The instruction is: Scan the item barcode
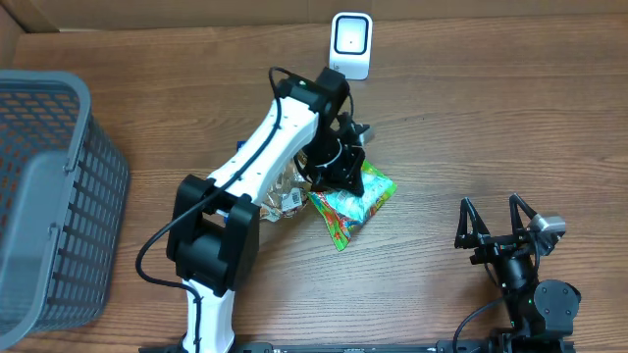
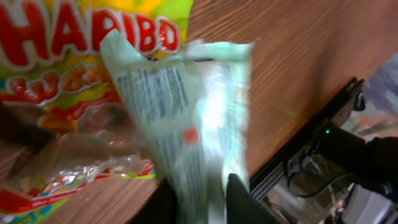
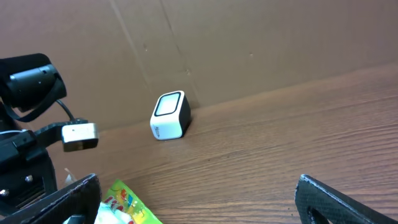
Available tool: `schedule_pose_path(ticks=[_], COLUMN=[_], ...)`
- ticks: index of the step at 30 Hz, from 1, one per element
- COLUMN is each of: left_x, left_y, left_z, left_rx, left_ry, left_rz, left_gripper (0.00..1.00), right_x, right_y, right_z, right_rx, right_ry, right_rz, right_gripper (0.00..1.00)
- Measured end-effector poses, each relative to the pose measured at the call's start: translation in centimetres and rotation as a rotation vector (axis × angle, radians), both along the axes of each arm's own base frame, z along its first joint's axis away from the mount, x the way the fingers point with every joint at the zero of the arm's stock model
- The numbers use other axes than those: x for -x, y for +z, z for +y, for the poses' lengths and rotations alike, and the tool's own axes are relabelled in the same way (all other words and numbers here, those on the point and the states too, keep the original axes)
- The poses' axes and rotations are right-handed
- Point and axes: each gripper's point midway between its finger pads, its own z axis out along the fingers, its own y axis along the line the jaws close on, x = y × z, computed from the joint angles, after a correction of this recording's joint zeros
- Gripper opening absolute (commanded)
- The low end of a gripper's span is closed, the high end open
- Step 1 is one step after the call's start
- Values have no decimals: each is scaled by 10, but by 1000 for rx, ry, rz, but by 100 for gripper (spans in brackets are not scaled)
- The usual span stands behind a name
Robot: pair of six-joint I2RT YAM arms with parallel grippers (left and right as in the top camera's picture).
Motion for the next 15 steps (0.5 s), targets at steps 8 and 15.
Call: schedule_pose_path(ticks=[8,15], left_x=[-19,-60], left_y=[25,100], left_z=[-11,-21], left_rx=[68,133], left_ry=[-33,-28], left_rz=[-97,-332], left_gripper=[45,54], right_x=[1,4], right_y=[-18,-14], right_z=[14,23], right_rx=[-7,-23], right_ry=[85,139], right_rz=[82,232], right_gripper=[100,100])
